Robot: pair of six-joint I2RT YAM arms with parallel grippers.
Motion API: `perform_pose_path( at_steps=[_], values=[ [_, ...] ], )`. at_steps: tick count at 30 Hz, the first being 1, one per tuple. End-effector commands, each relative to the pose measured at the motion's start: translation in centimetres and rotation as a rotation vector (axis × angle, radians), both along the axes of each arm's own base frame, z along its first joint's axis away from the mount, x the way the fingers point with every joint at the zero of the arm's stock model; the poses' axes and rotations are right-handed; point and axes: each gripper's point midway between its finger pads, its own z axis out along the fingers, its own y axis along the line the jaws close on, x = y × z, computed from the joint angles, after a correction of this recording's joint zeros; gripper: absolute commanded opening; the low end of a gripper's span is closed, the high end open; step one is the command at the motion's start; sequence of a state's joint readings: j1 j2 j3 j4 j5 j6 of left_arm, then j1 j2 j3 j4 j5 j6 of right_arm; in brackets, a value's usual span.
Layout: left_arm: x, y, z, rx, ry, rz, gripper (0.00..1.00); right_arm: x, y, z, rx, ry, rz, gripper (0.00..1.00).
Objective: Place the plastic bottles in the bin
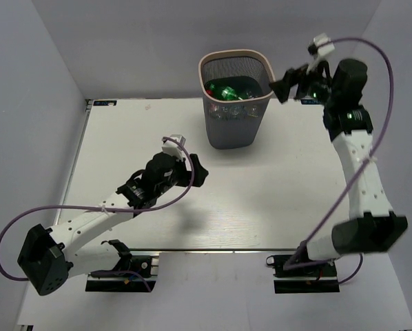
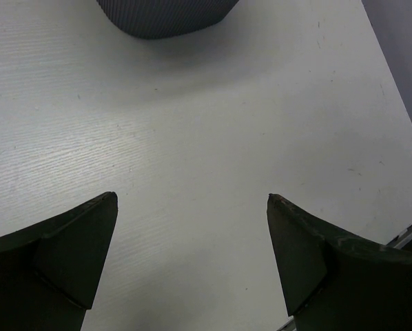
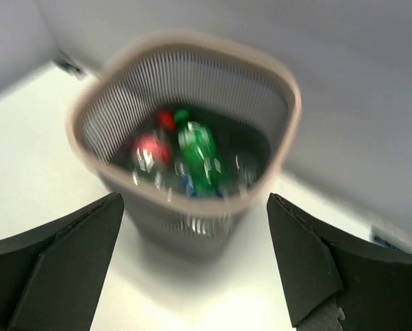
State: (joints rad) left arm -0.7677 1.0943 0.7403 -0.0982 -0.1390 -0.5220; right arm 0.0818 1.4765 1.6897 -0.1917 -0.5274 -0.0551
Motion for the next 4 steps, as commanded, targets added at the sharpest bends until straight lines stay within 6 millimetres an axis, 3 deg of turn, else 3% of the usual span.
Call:
perform_pose_path(
  at_steps=[1, 2, 3, 4],
  values=[
    [0.8, -0.5, 2.0, 0.005, -0.052, -0.016, 0.99, -3.0, -4.1, -4.1, -0.16, 0.046, -0.204, 0.9],
    [0.9, -0.6, 2.1, 0.009, -0.047, -0.017, 0.99, -3.4, -4.6, -8.8, -0.191, 0.122, -0.217, 0.9],
    [1.1, -0.8, 2.5, 0.013, -0.057, -0.02, 0.99, -4.1, -4.8, -9.4, -0.199, 0.116, -0.222, 0.9],
    [1.1, -0.7, 2.6, 0.027, -0.059, -0.025, 0.99, -5.7, -5.1, -7.6, -0.179, 0.05, -0.24, 0.9]
  ],
)
